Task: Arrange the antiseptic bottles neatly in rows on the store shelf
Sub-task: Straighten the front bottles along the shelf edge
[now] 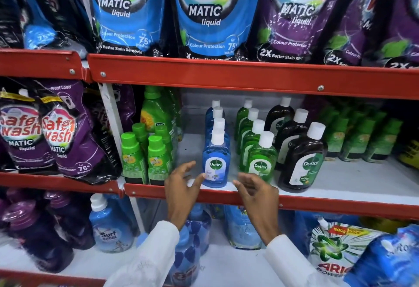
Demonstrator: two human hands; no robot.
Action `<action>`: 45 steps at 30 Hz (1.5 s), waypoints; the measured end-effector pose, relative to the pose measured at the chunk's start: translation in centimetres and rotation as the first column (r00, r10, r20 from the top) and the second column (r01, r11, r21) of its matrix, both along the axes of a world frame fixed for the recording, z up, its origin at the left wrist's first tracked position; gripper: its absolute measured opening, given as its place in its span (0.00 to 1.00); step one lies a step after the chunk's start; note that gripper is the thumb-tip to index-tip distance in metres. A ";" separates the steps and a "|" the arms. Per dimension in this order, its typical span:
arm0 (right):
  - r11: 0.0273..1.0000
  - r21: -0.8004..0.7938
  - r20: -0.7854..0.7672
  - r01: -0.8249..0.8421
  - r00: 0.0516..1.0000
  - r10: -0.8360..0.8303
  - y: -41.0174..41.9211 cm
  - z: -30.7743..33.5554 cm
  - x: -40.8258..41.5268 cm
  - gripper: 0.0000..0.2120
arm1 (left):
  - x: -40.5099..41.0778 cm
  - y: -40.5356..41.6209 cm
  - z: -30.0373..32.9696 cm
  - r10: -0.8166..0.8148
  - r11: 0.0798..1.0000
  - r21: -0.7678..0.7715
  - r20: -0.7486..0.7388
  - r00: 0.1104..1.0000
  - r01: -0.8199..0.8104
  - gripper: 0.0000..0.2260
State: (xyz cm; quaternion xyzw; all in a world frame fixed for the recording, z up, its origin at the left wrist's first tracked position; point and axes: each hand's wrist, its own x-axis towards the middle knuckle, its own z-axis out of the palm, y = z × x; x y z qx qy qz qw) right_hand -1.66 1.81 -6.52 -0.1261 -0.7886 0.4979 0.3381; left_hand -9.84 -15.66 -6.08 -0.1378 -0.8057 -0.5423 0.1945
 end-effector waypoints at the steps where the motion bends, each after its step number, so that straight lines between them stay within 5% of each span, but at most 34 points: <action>1: 0.998 0.002 -0.063 0.059 0.996 -0.059 0.6 0.0 1.2 0.07 | 1.2 0.4 0.4 0.055 0.997 0.061 -0.068 0.996 -0.051 0.13; 6: 0.960 0.070 -0.180 0.271 0.950 -0.255 4.4 0.0 3.1 0.07 | 5.9 5.6 1.0 -0.075 0.991 0.093 -0.199 0.977 0.095 0.07; 11: 0.982 0.104 -0.049 0.158 0.987 -0.153 6.1 -0.3 1.9 0.18 | 4.3 9.9 -0.1 -0.191 0.980 -0.064 -0.032 0.981 0.189 0.18; 16: 0.979 0.175 0.007 0.107 0.994 -0.110 7.1 -0.2 1.0 0.12 | 3.1 11.3 -0.1 -0.241 0.960 -0.143 0.006 0.970 0.240 0.14; 37: 0.994 0.108 0.073 -0.036 0.997 0.028 8.3 0.4 1.7 0.17 | 3.6 11.3 -0.9 -0.141 0.988 -0.063 0.010 0.990 0.141 0.12; 45: 0.967 -0.008 -0.209 0.253 0.946 -0.249 11.4 1.1 6.4 0.05 | 7.9 12.9 -0.9 0.041 0.997 0.075 -0.185 0.982 -0.028 0.11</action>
